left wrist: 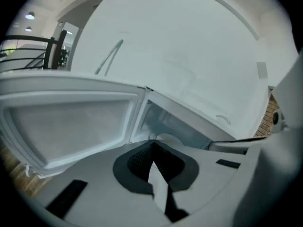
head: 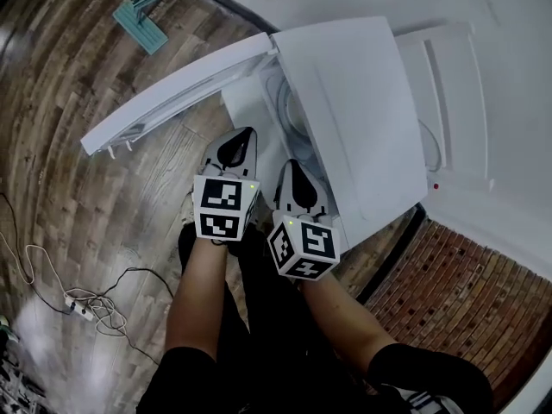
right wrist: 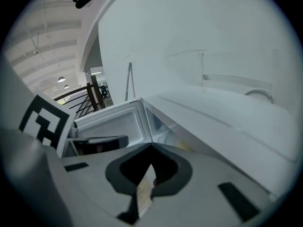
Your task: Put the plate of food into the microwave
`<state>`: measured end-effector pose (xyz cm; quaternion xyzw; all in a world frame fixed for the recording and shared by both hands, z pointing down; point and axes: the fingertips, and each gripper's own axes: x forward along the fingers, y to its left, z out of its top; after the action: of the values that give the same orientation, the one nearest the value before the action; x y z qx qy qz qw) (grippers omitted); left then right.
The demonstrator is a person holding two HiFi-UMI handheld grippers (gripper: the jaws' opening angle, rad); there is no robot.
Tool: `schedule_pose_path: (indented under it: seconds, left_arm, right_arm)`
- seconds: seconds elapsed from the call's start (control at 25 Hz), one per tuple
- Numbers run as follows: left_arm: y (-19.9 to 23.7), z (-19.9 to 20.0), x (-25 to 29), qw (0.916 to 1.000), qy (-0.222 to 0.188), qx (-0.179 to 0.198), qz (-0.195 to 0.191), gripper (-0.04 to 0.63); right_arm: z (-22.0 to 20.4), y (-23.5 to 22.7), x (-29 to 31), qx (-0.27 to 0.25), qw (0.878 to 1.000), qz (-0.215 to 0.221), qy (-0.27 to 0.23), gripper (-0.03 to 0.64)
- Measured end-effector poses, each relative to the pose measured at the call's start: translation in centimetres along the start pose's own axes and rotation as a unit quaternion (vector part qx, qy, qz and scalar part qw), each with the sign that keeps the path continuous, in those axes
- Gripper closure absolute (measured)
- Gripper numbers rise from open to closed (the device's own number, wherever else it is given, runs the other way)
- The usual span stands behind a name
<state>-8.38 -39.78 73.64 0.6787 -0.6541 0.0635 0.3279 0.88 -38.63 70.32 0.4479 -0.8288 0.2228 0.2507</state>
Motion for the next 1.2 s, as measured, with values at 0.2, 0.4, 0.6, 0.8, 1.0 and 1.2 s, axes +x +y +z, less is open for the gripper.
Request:
schedule_pose_path:
  seconds: [0.2,0.4,0.6,0.8,1.0,1.2]
  left_arm:
    - [-0.8,5.6,-5.2,0.9997,-0.004,-0.009,0.022,0.598]
    - [-5.1,13.0,-9.9,0.9993,-0.026,0.016,0.023,0.597]
    - [-12.4,19.5,-15.3,0.9975,-0.043,0.055,-0.006,0.597]
    - [-14.8,27.7,-19.8,0.9928,-0.082,0.087,-0.011,0.597]
    - [-15.8,34.0,-24.0,0.9860,-0.128,0.107,-0.013,0.597]
    - [-17.2,35.4,-26.7,0.9791,-0.153,0.132,-0.018,0.597]
  right_arm:
    - [4.5,2.4,-3.4,-0.020,0.998,0.044,-0.028,0.612]
    - [11.7,3.2,-7.9,-0.045,0.997,0.045,-0.053,0.612]
    - [19.9,4.2,-14.5,-0.017,0.990,0.076,-0.121,0.612]
    - [27.6,4.2,-19.1,0.020,0.977,0.082,-0.197,0.612]
    - [33.5,5.4,-22.5,0.002,0.964,0.086,-0.250,0.612]
    - [36.0,6.4,-25.8,-0.005,0.952,0.087,-0.293,0.612]
